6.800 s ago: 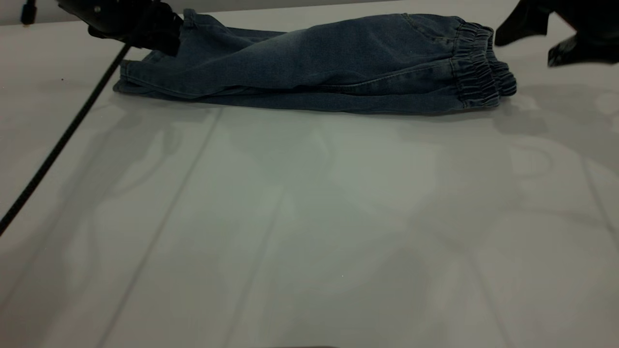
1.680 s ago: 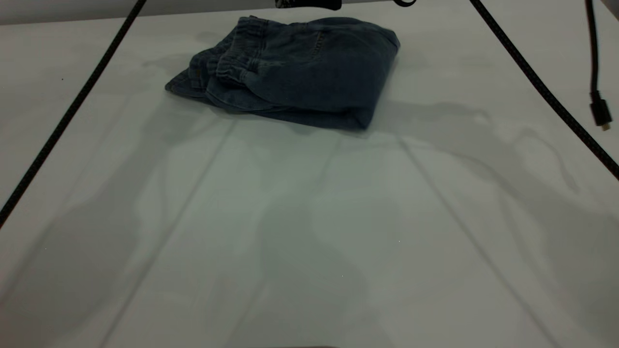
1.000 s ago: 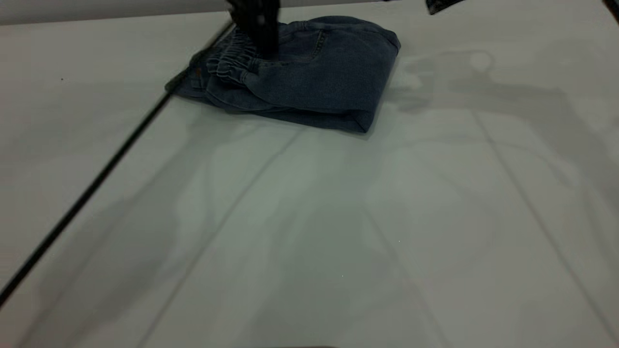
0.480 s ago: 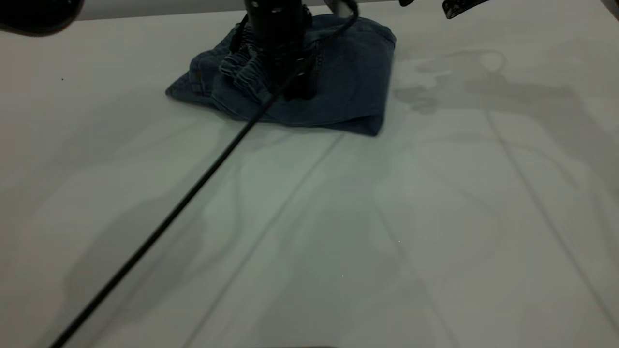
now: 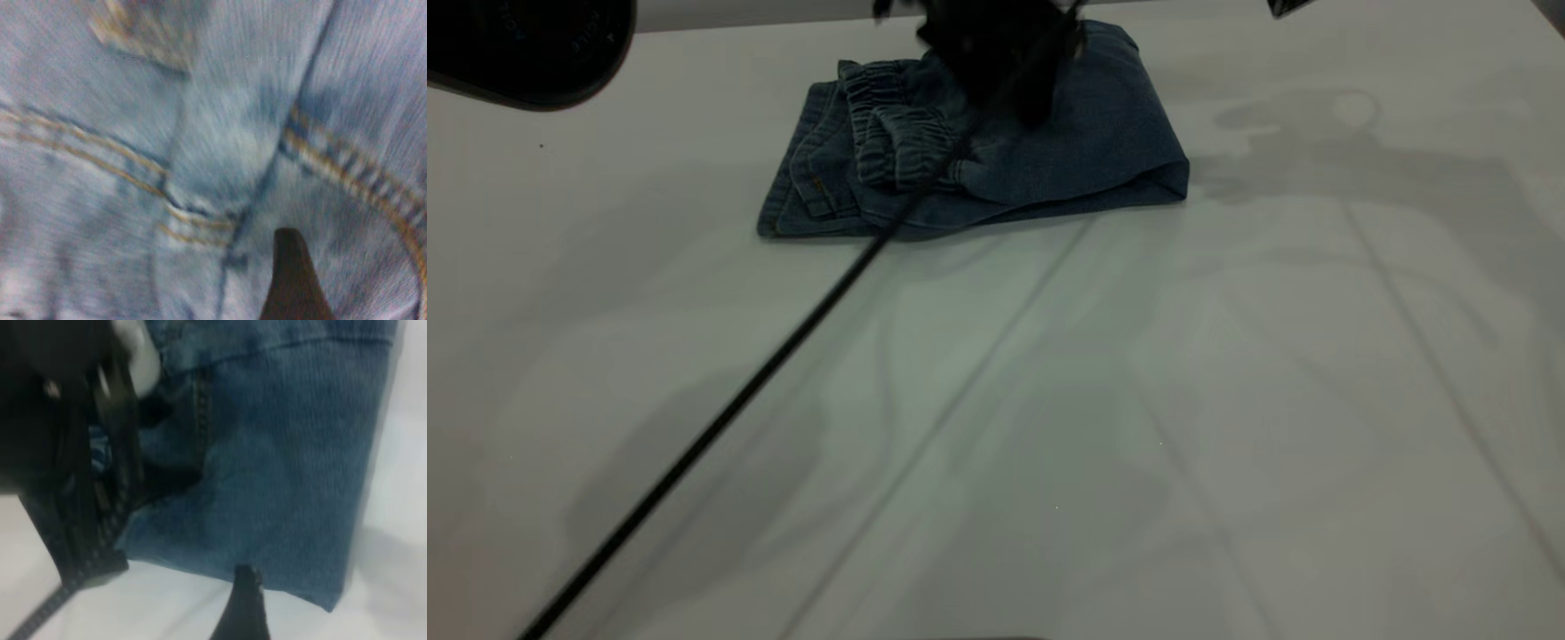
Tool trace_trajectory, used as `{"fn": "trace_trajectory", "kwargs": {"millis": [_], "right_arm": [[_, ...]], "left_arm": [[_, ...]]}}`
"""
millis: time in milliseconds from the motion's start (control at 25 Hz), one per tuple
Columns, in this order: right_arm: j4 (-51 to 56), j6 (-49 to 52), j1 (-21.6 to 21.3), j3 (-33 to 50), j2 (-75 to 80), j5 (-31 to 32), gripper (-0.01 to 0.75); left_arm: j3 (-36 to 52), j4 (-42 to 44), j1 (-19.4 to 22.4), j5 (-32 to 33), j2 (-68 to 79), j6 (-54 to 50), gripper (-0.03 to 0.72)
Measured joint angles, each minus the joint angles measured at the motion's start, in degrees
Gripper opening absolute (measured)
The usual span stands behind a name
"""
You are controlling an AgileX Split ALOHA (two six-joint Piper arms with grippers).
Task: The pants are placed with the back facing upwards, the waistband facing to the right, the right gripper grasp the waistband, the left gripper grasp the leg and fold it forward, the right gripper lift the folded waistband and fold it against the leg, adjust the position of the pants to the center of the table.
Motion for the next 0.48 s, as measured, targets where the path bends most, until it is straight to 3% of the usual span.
{"fn": "trace_trajectory", "kwargs": {"millis": [200,480], "right_arm": [[-1.7,0.1,-1.0,0.0,-6.5,1.9,0.559],[-5.5,2.9,-3.2,0.0,-21.6,10.3,0.559]], "left_arm": [[-5.4,0.3,0.0,0.0,-2.5,-2.6,0.427],[-5.8,2.9,0.0,0.0,-12.6,-6.5,0.427]]}}
